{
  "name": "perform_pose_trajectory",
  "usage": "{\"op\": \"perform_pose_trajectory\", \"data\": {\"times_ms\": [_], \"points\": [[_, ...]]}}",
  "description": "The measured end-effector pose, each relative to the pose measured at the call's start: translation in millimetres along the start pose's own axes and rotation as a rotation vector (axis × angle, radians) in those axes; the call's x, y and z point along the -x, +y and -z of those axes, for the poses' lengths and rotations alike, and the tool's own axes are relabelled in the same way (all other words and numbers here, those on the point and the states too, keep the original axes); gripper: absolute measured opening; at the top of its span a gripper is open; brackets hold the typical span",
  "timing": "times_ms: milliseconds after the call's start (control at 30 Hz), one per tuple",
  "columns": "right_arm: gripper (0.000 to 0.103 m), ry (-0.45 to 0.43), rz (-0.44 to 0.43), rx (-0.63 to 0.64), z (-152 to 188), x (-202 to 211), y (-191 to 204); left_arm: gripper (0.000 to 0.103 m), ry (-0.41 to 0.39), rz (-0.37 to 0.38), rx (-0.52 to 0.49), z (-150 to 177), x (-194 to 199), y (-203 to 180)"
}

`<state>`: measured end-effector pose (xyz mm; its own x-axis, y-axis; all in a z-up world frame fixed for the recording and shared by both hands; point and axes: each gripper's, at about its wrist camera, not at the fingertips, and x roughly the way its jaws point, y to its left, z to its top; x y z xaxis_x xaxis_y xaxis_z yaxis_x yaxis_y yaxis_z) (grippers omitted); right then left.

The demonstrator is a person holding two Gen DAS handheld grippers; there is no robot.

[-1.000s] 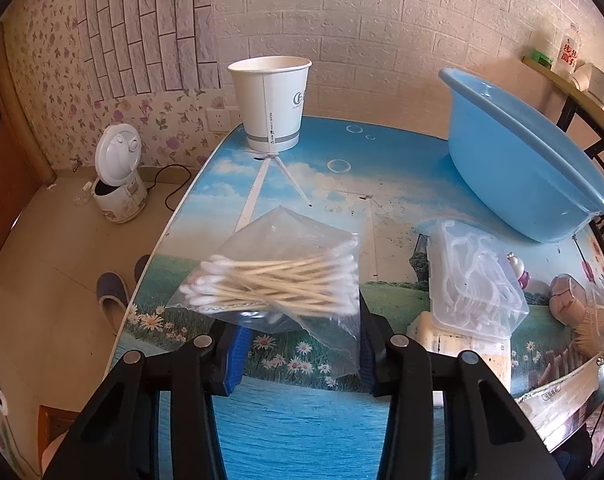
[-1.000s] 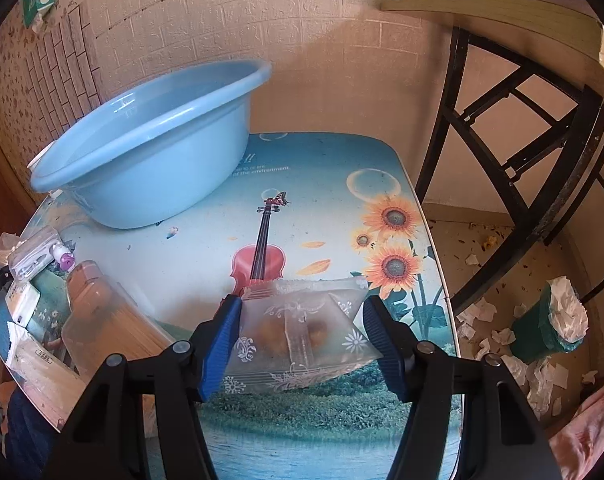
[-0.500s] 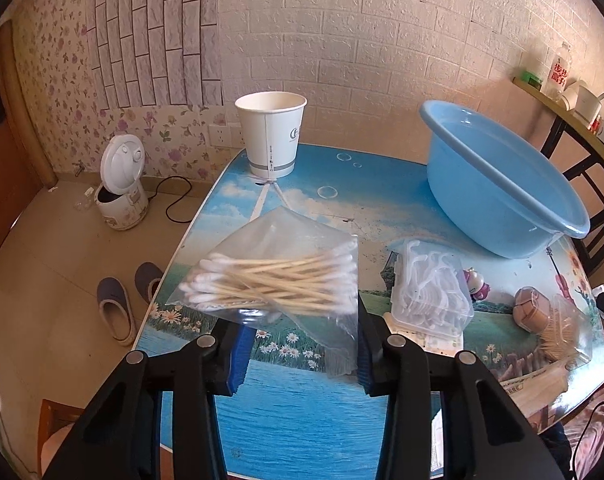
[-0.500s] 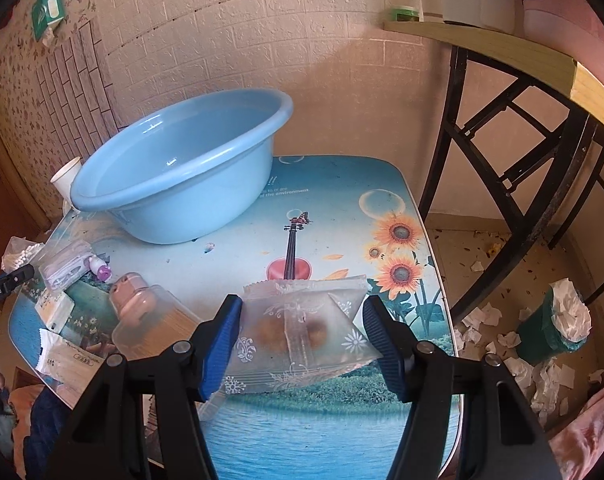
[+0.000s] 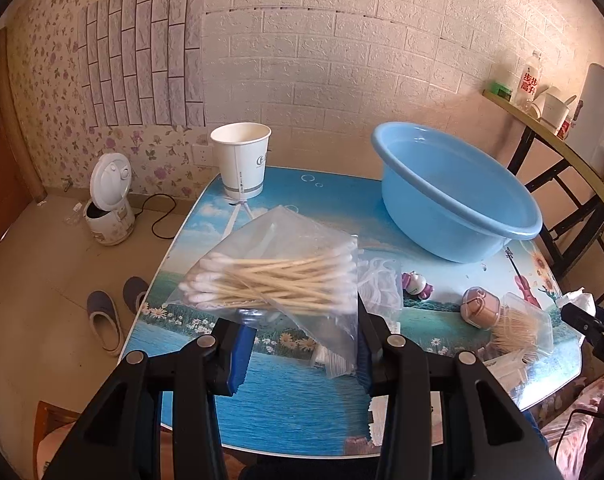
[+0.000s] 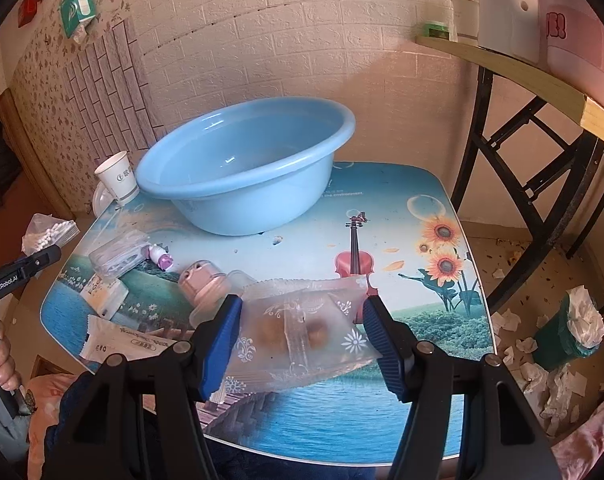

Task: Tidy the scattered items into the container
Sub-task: 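Lift the pastry bag with the right tool while the left tool carries the swab bag toward the basin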

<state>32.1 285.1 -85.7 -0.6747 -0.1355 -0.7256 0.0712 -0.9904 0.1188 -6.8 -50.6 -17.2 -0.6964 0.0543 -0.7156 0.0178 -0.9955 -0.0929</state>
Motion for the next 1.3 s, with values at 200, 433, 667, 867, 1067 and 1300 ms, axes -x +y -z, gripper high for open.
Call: {"op": "perform_pose_trajectory", "data": {"times_ms": [200,433,667,867,1067,1300], "points": [[0.064,-0.013,-0.019,0.012,0.8,9.7,9.3,0.040,-0.020,0.025,-0.021,0.8,11.0,-11.0],[0.064,-0.023,-0.039,0.016,-1.3,17.2,16.7,0.040,-0.028,0.046,-0.030,-2.0,20.0,-16.3],[0.064,-0.031,-0.056,0.027,-9.9,24.7,25.1,0.040,-0.038,0.078,-0.041,-13.6,26.8,-28.3],[0.064,-0.044,-0.071,0.035,-21.5,29.9,31.1,0.040,-0.043,0.103,-0.065,-25.1,27.2,-42.6],[0.064,-0.058,-0.078,0.042,-38.3,30.4,33.1,0.040,-0.039,0.125,-0.080,-39.1,23.3,-52.6],[0.064,-0.064,-0.094,0.055,-57.2,22.7,32.4,0.040,-0.021,0.153,-0.088,-56.3,11.3,-64.8]]}}
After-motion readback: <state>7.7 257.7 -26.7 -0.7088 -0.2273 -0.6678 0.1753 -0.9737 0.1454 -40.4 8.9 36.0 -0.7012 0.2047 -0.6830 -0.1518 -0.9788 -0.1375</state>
